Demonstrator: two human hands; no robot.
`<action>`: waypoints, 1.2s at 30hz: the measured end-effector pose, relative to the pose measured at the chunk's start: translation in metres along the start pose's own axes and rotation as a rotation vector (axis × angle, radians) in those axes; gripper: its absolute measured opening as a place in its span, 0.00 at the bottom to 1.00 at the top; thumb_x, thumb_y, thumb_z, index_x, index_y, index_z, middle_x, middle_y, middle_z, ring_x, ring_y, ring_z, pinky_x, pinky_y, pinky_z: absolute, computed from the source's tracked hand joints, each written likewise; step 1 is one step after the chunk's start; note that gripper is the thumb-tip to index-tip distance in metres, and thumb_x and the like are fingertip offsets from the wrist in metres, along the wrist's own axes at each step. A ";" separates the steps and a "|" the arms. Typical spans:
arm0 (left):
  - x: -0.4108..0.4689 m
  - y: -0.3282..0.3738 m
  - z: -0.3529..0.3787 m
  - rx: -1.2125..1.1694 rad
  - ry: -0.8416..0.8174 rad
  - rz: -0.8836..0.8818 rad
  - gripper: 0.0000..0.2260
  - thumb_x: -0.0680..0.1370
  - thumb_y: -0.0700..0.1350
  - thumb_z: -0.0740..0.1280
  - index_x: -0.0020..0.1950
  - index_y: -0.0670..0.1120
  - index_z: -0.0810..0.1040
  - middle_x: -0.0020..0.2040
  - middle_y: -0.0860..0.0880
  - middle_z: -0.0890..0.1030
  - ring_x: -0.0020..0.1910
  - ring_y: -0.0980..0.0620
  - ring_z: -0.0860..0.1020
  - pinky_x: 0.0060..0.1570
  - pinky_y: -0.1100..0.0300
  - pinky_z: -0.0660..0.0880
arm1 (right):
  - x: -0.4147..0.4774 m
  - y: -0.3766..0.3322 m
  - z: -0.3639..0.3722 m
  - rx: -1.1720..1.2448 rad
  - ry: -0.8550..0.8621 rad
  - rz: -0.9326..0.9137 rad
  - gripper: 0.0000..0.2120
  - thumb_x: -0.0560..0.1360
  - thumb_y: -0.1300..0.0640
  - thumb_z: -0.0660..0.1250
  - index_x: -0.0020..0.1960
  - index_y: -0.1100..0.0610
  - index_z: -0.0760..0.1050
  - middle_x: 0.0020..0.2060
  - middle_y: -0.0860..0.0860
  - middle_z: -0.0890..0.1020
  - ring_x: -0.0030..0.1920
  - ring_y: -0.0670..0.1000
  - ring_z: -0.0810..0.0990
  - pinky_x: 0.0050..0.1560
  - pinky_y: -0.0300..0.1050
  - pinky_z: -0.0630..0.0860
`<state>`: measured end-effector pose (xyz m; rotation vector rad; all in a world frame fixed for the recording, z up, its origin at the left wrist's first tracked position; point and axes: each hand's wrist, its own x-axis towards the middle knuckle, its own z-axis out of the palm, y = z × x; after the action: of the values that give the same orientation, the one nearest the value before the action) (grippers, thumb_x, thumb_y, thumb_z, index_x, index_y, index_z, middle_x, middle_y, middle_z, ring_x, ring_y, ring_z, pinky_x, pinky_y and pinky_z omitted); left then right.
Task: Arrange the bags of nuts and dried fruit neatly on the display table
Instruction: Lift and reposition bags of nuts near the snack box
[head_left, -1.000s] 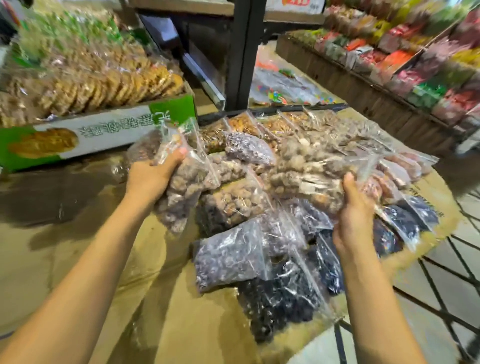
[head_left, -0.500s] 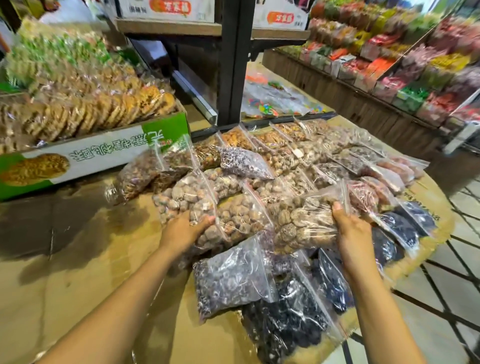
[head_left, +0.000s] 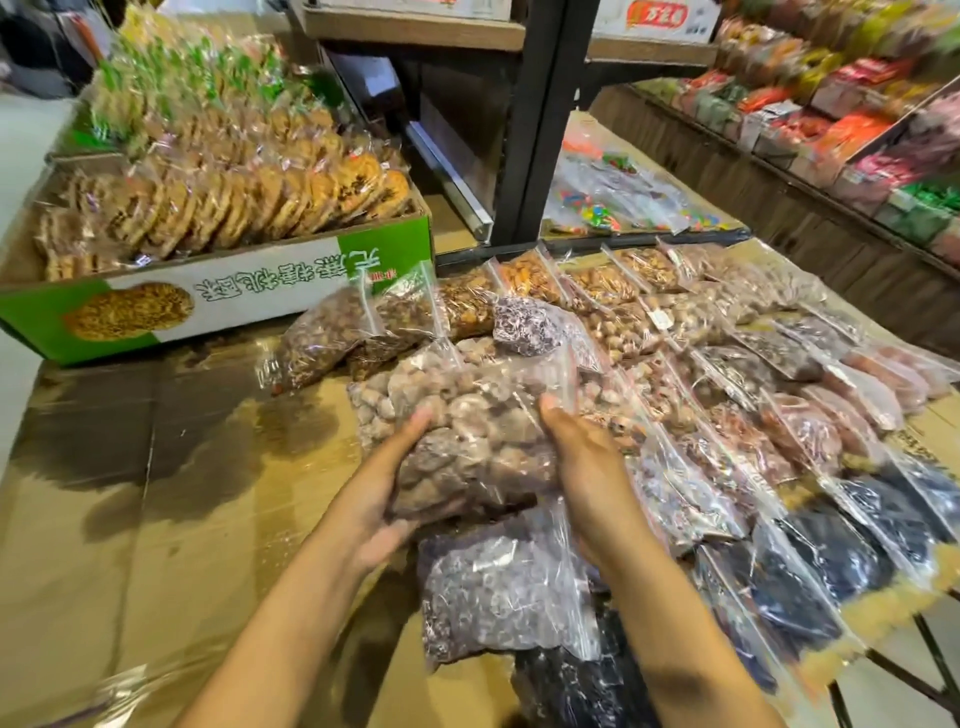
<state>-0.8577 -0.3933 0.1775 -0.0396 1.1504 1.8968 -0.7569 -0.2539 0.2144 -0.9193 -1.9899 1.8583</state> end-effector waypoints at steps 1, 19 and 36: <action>0.000 0.000 -0.006 0.002 0.027 0.021 0.26 0.66 0.53 0.72 0.62 0.47 0.76 0.53 0.41 0.84 0.51 0.42 0.83 0.52 0.45 0.79 | 0.000 0.000 0.007 -0.069 -0.040 -0.035 0.14 0.79 0.46 0.57 0.45 0.53 0.77 0.43 0.59 0.84 0.41 0.59 0.82 0.45 0.50 0.80; 0.088 0.036 -0.171 0.793 0.561 0.123 0.28 0.75 0.58 0.67 0.70 0.44 0.71 0.67 0.40 0.75 0.61 0.43 0.75 0.60 0.51 0.71 | 0.010 0.099 -0.005 -1.262 0.174 -0.112 0.25 0.77 0.42 0.54 0.66 0.57 0.67 0.64 0.58 0.71 0.67 0.59 0.65 0.65 0.55 0.63; 0.115 0.027 -0.111 1.066 0.852 -0.002 0.36 0.77 0.66 0.55 0.77 0.46 0.51 0.77 0.37 0.53 0.73 0.32 0.56 0.68 0.38 0.59 | 0.014 0.103 0.002 -1.310 0.240 -0.113 0.27 0.74 0.40 0.51 0.61 0.59 0.71 0.56 0.60 0.78 0.59 0.61 0.75 0.58 0.57 0.72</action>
<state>-0.9889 -0.4017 0.0828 -0.2692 2.5911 1.0188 -0.7416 -0.2496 0.1120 -1.1314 -2.8798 0.1361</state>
